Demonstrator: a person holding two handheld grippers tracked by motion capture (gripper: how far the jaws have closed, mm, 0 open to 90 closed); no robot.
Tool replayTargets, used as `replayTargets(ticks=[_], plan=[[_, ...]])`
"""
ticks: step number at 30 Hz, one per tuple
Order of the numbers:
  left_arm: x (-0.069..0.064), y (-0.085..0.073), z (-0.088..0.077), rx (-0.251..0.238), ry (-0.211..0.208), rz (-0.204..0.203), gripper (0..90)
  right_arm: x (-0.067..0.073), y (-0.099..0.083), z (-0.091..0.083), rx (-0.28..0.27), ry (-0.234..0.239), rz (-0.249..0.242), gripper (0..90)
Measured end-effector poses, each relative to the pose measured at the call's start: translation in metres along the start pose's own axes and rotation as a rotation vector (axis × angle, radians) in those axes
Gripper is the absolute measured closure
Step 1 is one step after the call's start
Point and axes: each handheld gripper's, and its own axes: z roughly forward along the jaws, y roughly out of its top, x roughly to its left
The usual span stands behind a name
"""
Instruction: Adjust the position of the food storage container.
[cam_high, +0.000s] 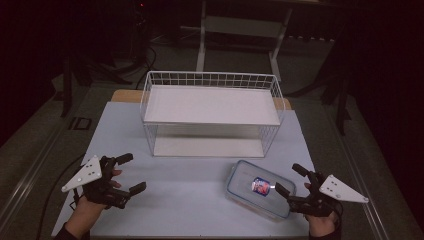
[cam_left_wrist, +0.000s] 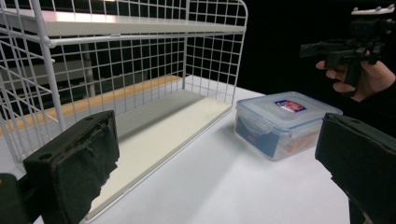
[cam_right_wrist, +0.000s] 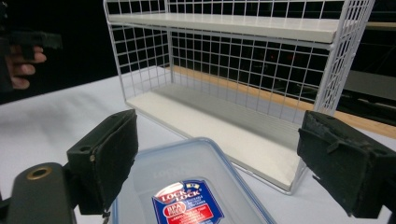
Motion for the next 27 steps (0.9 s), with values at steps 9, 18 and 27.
replayTargets(ticks=[9,18,27], plan=[[0.000,-0.002,0.001,0.011,-0.006,0.000,0.0,-0.001,0.007,-0.003,0.006,0.002,0.008,11.8],[-0.003,-0.001,0.002,0.013,-0.011,0.008,0.0,0.002,0.012,-0.016,0.078,-0.038,-0.007,22.0],[-0.003,0.000,0.002,0.016,-0.008,0.012,0.0,-0.007,-0.015,-0.041,0.203,-0.079,0.013,60.5]])
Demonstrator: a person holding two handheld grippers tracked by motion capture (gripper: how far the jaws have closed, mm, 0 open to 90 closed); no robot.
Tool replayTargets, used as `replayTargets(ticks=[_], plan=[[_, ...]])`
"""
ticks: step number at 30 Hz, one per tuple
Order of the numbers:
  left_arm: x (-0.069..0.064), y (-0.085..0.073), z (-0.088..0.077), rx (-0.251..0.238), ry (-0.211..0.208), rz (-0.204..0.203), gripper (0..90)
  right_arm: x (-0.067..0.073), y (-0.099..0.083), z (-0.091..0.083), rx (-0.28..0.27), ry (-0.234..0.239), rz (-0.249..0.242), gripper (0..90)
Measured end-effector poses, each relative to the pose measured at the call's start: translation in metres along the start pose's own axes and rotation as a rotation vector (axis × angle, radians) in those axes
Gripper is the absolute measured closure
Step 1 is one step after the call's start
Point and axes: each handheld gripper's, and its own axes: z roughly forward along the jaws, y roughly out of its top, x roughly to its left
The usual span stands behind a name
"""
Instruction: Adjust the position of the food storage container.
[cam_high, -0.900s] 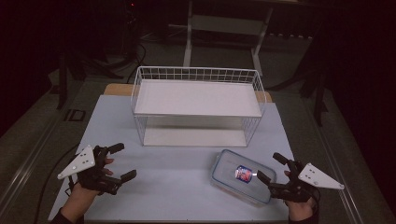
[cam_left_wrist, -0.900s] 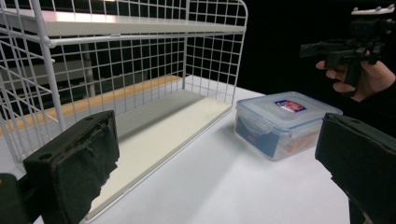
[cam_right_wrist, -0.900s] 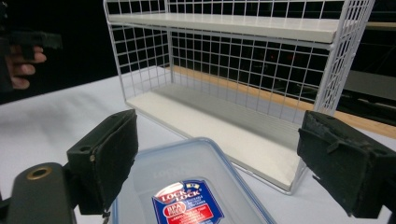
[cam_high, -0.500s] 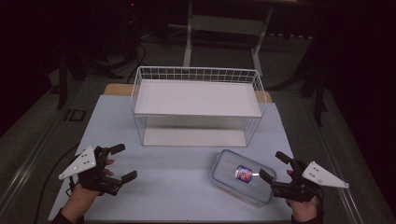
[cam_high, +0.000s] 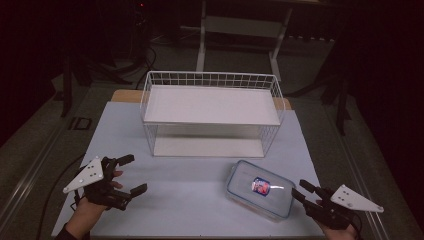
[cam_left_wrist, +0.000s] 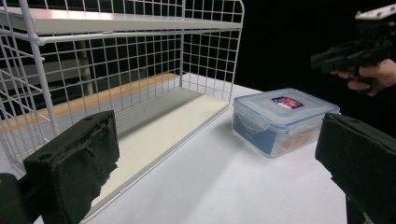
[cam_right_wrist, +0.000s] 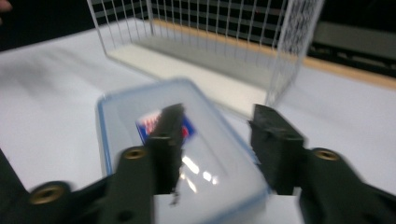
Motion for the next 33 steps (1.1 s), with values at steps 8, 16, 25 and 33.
replayTargets(ticks=[8,16,25,33], plan=[[0.000,0.000,0.000,-0.001,0.001,-0.001,0.0,0.000,-0.023,-0.003,0.090,-0.003,0.006,79.1],[0.000,-0.001,0.001,0.006,-0.008,0.001,0.0,-0.004,-0.035,0.000,0.148,-0.021,0.007,89.9],[0.000,-0.001,0.002,0.004,-0.011,-0.003,0.0,-0.003,-0.031,0.012,0.141,0.006,0.017,90.0],[0.001,-0.001,0.000,0.001,-0.010,-0.005,0.0,0.003,-0.022,0.028,0.151,0.036,-0.023,90.0]])
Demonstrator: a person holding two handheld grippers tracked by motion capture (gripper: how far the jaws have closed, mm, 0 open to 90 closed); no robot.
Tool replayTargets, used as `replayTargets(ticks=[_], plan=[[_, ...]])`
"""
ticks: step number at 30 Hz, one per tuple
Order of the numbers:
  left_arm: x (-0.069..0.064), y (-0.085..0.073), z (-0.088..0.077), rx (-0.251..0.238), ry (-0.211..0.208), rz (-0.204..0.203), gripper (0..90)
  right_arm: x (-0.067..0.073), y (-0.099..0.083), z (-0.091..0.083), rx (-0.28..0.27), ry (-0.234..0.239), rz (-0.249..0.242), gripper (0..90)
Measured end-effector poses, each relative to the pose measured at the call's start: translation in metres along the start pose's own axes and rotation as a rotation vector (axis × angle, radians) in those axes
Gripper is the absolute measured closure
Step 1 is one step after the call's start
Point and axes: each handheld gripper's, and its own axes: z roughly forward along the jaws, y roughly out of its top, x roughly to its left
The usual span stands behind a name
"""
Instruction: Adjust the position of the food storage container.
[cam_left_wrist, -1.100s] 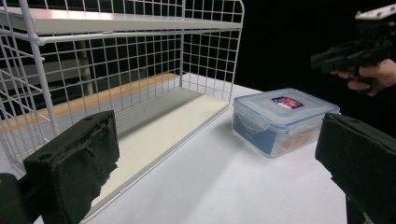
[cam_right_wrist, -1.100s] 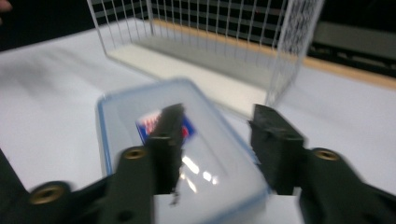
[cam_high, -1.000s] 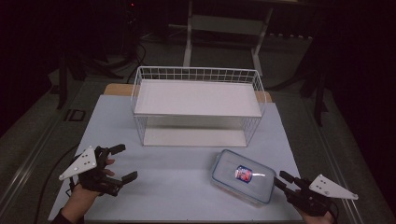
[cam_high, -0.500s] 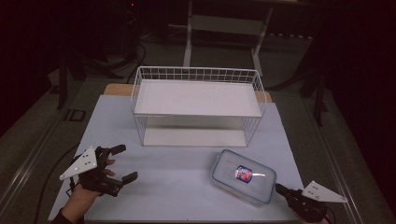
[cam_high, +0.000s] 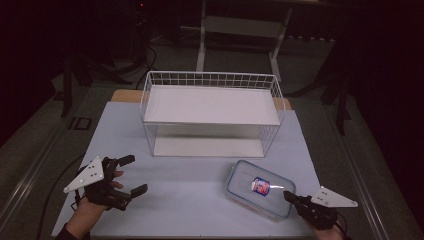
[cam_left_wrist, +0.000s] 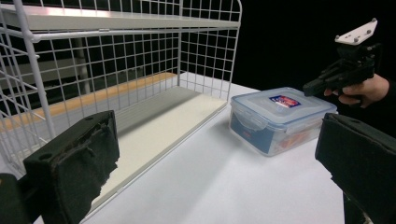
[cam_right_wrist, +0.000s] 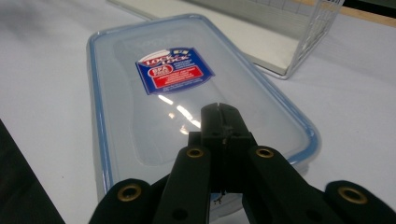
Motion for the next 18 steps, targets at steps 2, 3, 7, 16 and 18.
replayTargets(ticks=[2,3,7,16,18], plan=[[0.000,0.000,0.000,0.003,-0.001,0.002,0.0,-0.004,-0.003,-0.007,0.000,-0.030,0.008,90.0],[0.000,0.000,0.000,0.005,-0.002,0.002,0.0,-0.007,-0.006,-0.012,-0.004,-0.050,0.019,90.0],[-0.001,0.000,0.002,0.011,-0.006,0.007,0.0,-0.018,-0.023,-0.017,0.021,-0.085,0.075,90.0],[-0.001,0.000,0.003,0.010,-0.008,0.006,0.0,-0.021,-0.028,-0.007,0.036,-0.073,0.103,90.0],[-0.001,0.000,0.003,0.012,-0.009,0.008,0.0,-0.021,-0.025,-0.003,0.038,-0.067,0.096,90.0]])
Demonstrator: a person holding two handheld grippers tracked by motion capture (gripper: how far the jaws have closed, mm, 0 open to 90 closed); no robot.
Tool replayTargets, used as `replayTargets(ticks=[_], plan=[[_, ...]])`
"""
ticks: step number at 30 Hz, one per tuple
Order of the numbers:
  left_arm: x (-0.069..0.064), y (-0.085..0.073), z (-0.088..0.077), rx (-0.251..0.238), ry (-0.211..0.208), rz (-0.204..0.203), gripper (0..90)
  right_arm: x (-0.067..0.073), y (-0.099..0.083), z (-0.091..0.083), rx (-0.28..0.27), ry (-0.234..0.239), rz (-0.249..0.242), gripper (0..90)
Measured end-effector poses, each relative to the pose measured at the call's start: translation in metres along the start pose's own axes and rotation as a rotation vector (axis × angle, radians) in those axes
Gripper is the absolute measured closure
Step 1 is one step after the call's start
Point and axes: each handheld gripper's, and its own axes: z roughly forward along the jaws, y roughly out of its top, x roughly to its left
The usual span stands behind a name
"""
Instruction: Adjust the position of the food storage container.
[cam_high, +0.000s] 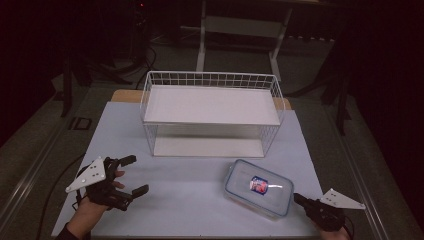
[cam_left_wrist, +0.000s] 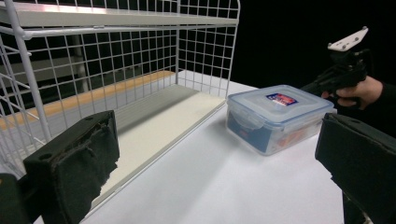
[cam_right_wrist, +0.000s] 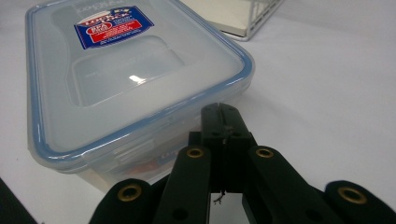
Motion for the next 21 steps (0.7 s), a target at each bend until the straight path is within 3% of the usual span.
replayTargets(ticks=[14,16,18,21], plan=[[-0.001,-0.001,0.001,0.008,-0.007,0.000,0.0,0.012,0.030,0.045,0.022,0.076,-0.064,90.0],[0.000,-0.001,0.000,0.007,-0.006,-0.001,0.0,0.011,0.028,0.046,0.016,0.091,-0.042,90.0],[0.000,-0.001,0.000,0.003,-0.004,-0.002,0.0,0.009,0.023,0.046,0.038,0.073,-0.038,90.0],[0.000,-0.001,0.000,0.004,-0.004,-0.001,0.0,0.010,0.016,0.047,0.059,0.087,-0.031,90.0]])
